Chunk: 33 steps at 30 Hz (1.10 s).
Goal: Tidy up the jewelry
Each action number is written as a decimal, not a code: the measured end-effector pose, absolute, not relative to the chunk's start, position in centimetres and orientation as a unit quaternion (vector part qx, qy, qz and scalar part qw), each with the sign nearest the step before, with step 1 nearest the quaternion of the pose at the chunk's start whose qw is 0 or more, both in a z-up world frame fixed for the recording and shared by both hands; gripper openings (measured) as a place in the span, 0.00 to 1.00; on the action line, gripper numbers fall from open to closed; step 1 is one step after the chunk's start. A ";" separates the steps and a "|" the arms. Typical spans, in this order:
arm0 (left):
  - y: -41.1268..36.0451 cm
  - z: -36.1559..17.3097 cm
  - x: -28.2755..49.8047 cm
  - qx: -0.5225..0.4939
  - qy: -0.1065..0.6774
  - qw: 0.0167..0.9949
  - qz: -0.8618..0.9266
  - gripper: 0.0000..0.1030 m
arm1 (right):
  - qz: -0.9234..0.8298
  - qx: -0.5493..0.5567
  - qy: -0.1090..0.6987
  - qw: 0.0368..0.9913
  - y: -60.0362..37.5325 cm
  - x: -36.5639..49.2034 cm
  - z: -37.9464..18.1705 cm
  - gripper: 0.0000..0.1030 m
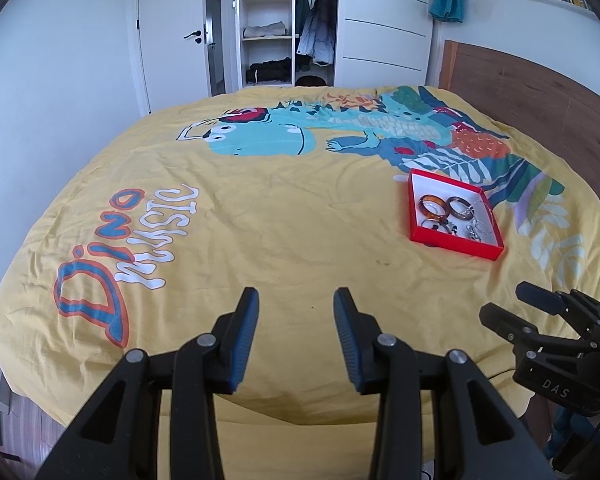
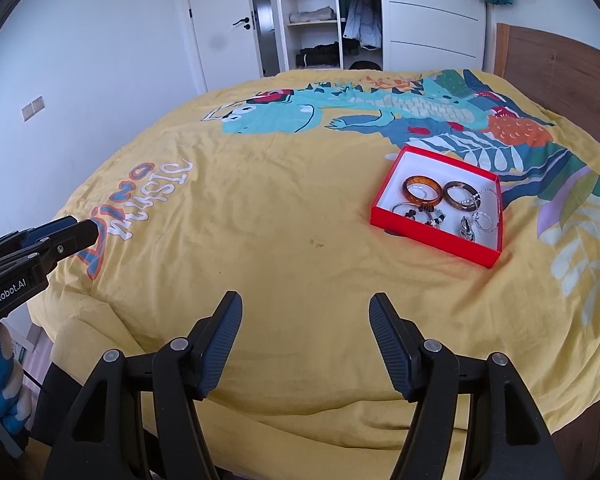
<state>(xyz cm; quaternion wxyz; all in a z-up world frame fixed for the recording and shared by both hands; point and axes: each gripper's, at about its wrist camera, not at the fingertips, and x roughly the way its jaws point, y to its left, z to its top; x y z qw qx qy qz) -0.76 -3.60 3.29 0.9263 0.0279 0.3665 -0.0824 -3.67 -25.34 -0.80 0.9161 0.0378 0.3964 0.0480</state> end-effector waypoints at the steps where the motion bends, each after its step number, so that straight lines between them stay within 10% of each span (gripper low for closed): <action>1: -3.6 3.3 -0.8 0.028 0.367 0.926 -0.083 0.36 | 0.048 0.038 0.396 0.916 -25.3 -3.7 -0.8 0.63; 33: -4.6 3.4 -1.2 0.029 0.364 0.927 -0.088 0.36 | 0.050 0.034 0.398 0.915 -25.3 -3.8 -1.0 0.64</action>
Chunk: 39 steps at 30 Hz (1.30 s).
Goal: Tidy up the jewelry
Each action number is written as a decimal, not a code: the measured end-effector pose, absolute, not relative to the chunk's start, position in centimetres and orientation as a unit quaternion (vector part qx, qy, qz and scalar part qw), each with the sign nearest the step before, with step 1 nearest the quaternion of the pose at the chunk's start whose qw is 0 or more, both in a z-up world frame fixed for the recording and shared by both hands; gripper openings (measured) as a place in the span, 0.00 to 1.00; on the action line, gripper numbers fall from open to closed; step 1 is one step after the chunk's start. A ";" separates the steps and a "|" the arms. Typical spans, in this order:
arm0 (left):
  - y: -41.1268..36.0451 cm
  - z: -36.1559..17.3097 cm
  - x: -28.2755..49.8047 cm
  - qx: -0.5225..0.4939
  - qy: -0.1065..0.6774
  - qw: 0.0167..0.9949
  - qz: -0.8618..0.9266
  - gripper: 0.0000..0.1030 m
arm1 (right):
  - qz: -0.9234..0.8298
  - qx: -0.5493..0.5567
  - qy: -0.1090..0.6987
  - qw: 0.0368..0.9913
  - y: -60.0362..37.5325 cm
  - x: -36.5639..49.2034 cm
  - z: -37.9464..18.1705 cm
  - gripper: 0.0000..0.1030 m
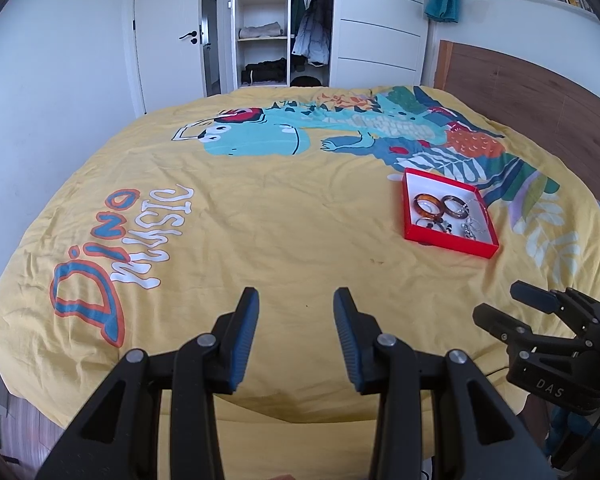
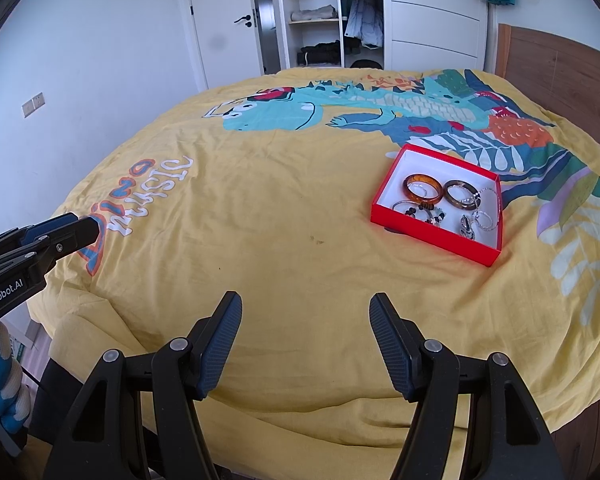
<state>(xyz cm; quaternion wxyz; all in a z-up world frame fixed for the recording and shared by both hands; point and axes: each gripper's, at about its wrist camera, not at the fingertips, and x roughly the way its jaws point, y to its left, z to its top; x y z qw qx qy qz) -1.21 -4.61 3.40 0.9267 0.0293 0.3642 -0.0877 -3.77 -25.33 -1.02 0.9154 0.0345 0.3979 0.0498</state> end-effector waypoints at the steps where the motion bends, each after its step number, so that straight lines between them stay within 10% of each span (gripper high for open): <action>1: -4.6 3.4 -1.2 0.030 0.364 0.927 -0.088 0.36 | 0.050 0.034 0.398 0.915 -25.3 -3.8 -1.0 0.64; 39: -4.6 3.3 -1.2 0.030 0.364 0.927 -0.088 0.36 | 0.039 0.038 0.400 0.915 -26.6 -3.9 -1.2 0.66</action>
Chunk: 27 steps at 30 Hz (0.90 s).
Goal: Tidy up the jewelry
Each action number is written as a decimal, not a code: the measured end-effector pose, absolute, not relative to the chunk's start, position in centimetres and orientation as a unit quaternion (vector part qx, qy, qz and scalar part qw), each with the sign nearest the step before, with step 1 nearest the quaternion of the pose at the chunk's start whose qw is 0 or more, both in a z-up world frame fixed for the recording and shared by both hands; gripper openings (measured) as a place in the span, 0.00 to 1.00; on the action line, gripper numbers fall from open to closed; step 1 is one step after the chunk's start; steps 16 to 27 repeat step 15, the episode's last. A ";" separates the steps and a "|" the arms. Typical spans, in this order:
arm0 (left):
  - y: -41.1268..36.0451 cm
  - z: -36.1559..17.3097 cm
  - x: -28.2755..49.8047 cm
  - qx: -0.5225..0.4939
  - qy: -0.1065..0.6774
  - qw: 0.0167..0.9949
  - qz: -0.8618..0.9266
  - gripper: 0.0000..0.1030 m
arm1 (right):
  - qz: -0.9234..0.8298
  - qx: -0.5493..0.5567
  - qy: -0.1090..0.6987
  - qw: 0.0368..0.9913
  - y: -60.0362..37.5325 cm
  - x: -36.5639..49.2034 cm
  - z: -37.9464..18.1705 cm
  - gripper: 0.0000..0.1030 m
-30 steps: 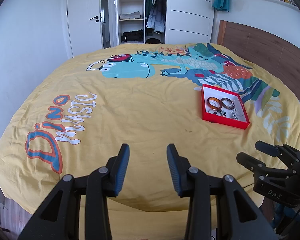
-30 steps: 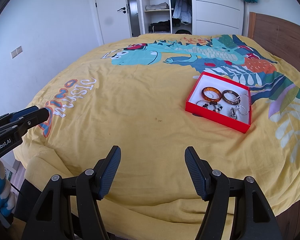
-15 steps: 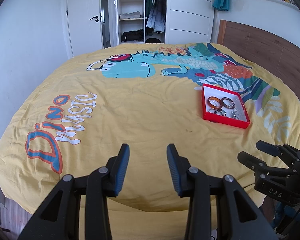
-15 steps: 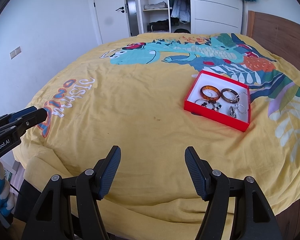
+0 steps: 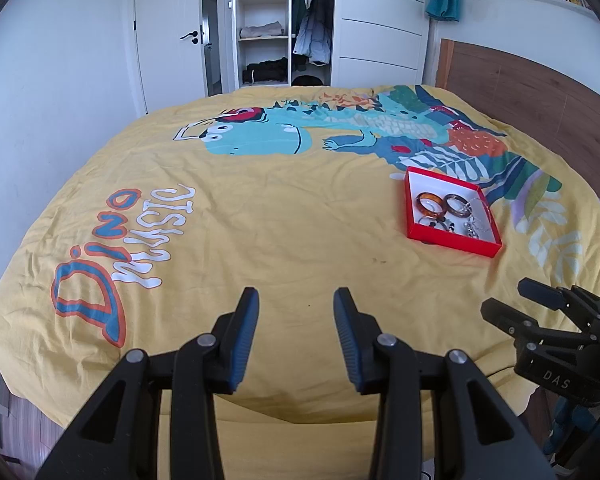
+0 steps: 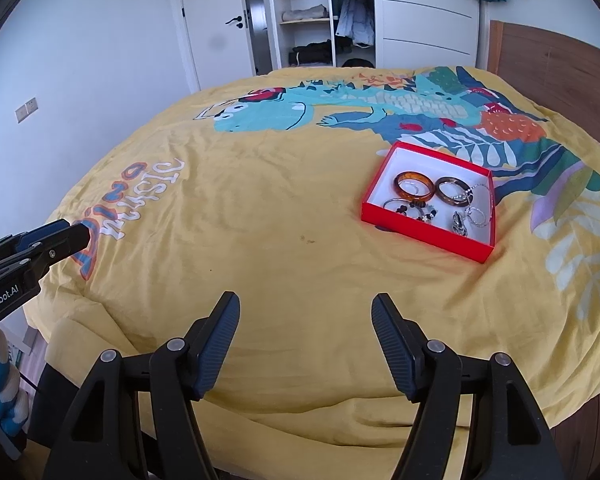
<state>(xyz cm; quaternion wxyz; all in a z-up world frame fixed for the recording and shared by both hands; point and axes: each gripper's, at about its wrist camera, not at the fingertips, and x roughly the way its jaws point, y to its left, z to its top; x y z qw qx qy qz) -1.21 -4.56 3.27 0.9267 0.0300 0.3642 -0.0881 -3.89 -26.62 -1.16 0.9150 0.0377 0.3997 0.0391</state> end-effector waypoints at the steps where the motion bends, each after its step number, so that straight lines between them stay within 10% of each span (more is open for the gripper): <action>1: -4.6 3.3 -1.2 0.030 0.364 0.927 -0.088 0.36 | 0.039 0.038 0.400 0.915 -26.6 -3.9 -1.2 0.66; 27: -4.5 3.2 -1.2 0.030 0.365 0.926 -0.088 0.36 | 0.028 0.042 0.397 0.916 -27.1 -3.9 -1.1 0.67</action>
